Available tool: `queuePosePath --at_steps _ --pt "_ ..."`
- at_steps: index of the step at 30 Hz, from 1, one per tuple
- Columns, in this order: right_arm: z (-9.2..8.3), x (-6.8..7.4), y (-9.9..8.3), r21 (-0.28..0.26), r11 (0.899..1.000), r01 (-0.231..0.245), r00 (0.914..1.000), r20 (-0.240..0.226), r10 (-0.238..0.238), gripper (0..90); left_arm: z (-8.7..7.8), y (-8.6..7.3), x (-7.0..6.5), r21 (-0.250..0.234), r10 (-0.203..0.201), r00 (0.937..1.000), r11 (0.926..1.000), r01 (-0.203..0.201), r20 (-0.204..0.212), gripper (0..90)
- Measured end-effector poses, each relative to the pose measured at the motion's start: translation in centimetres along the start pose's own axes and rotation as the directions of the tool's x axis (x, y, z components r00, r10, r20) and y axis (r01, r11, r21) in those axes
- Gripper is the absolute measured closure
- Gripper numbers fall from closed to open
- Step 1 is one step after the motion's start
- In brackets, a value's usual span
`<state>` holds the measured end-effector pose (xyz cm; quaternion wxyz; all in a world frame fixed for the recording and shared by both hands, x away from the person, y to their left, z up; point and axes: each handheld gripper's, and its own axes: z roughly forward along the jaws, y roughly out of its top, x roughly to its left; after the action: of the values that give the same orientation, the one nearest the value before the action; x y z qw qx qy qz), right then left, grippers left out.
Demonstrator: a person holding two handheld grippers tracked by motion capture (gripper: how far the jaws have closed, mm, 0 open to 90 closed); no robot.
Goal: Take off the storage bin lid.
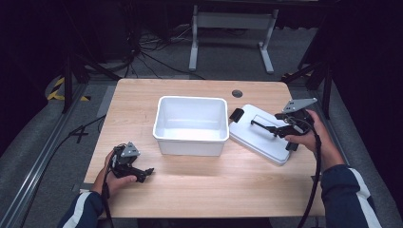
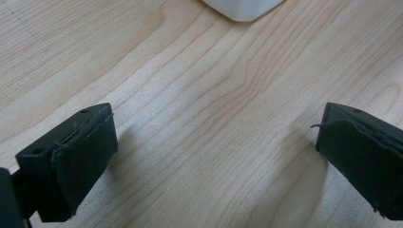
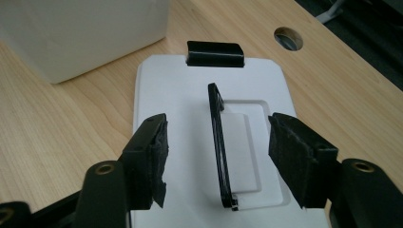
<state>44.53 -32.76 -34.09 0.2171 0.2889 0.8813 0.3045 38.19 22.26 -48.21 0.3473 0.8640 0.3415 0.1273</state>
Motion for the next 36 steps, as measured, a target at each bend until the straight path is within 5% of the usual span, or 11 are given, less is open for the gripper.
queuePosePath --at_steps 15,29,36 --pt "-1.9 1.2 -0.8 -0.021 1.0 -0.01 0.9985 0.054 0.011 32.2 -0.1 0.0 0.0 0.006 0.003 1.0 1.0 -0.003 0.003 0.4" --pt "-4.4 2.4 -3.5 -0.039 0.999 -0.014 0.9928 0.118 0.018 29.1 -0.1 0.0 0.0 0.006 0.003 1.0 1.0 -0.003 0.002 0.4" --pt "-4.9 3.0 -5.0 -0.05 0.998 -0.022 0.9932 0.113 0.028 28.8 -0.1 0.0 0.0 0.006 0.004 1.0 1.0 -0.004 0.003 0.4"
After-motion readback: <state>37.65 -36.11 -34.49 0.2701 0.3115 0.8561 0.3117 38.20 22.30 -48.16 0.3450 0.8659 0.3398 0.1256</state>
